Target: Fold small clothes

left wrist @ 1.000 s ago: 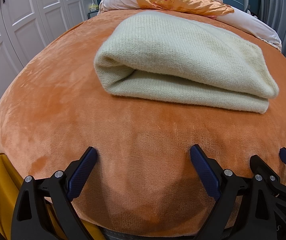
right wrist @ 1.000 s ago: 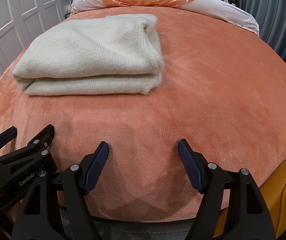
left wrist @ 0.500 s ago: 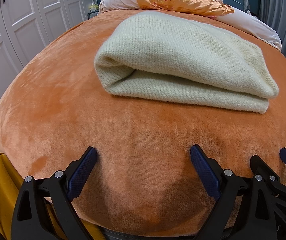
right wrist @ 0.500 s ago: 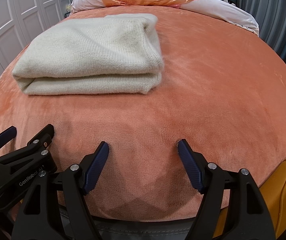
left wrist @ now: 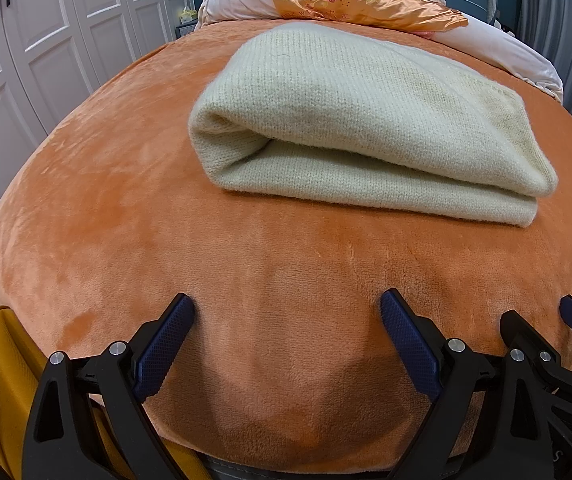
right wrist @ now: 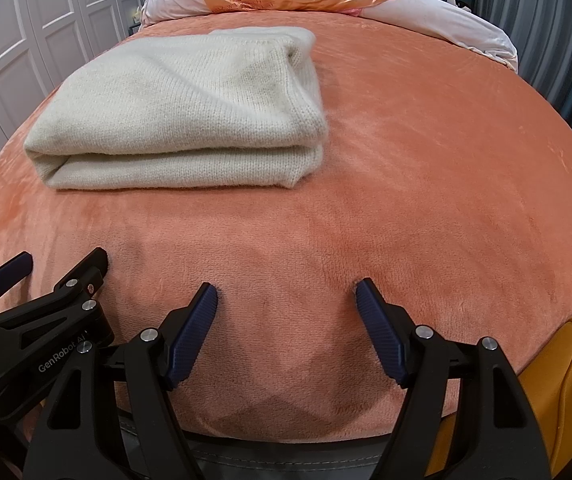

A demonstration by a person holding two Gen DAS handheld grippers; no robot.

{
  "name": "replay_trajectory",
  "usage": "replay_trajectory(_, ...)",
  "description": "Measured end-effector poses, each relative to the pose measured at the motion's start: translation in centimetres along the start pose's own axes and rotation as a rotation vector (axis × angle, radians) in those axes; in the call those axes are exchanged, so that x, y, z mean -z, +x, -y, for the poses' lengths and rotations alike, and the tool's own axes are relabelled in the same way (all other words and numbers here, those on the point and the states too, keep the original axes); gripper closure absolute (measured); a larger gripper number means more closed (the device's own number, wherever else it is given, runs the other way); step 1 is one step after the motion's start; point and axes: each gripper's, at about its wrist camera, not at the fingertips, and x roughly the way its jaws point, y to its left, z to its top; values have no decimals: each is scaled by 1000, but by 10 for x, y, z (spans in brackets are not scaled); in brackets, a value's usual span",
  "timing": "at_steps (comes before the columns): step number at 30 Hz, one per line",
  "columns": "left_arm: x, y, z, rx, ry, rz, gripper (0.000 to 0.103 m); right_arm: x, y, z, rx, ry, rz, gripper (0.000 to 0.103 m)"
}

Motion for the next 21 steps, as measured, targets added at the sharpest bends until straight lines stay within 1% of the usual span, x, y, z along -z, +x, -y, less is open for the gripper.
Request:
replay_trajectory(4,-2,-4,3,-12,9,-8,11,-2,-3,0,9,-4,-6,33)
replay_trajectory(7,-7,-10,1,-33,31,-20,11,-8,-9,-3,26,-32,-30,33)
replay_trajectory(9,-11,-14,-2,-36,35,-27,11,-12,-15,-5,20,-49,-34,33)
replay_trajectory(12,-19,-18,-6,-56,31,-37,11,-18,-22,-7,23,-62,-22,33)
replay_trajectory(16,-30,-21,-14,-54,13,-37,12,-24,-27,-9,21,-86,-20,33)
replay_trajectory(21,-31,-23,-7,-63,35,-45,13,-29,-32,-9,34,-82,-16,33)
